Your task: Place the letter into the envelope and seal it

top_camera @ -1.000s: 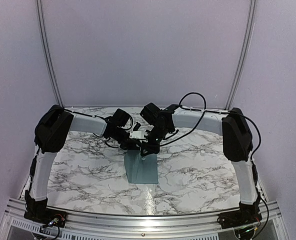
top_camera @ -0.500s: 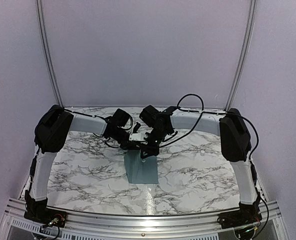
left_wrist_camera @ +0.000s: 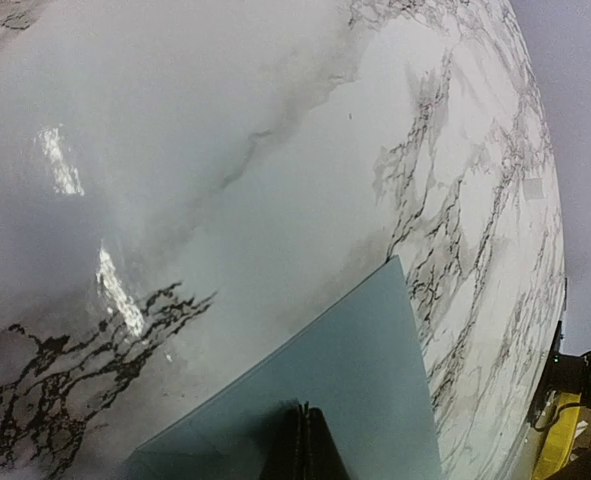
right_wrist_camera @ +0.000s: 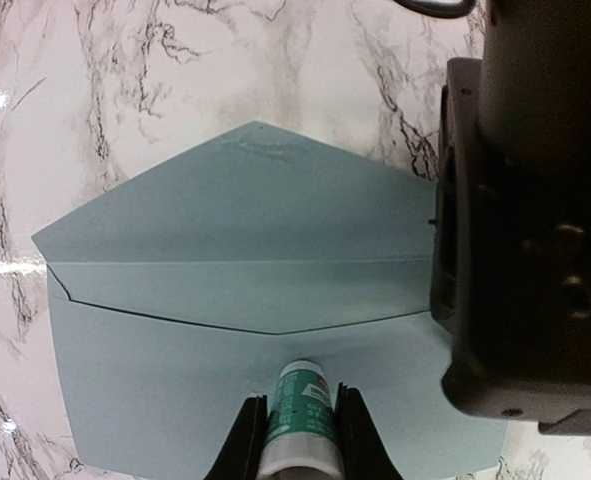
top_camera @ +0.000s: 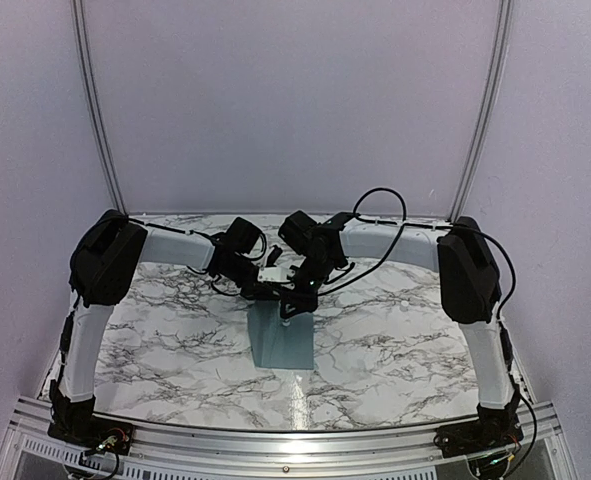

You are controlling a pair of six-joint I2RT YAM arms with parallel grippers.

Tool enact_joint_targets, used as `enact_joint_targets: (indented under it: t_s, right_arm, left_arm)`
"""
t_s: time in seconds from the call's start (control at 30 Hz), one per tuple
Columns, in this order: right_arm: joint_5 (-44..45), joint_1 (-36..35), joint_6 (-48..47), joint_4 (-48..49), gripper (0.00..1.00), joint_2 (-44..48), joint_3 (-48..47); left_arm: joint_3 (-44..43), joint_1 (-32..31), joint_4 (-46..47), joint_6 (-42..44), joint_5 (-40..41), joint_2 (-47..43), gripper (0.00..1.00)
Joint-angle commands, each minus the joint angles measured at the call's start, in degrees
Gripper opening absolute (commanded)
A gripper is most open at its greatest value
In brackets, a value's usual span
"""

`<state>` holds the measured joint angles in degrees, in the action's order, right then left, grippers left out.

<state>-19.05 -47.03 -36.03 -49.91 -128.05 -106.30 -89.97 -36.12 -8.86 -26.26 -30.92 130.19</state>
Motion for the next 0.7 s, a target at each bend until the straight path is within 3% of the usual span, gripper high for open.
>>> enact_joint_targets:
  t_s: [0.0, 0.67]
  right_arm:
    - [-2.4, -1.1, 0.1, -4.0, 0.00, -1.4, -0.7]
    - [-5.2, -2.4, -1.0, -5.1, 0.00, 0.1, 2.5]
  left_arm:
    - [-1.3, 0.0, -2.7, 1.2, 1.2, 1.9, 0.00]
    - [-2.0, 0.1, -3.5, 1.4, 1.1, 2.5, 0.00]
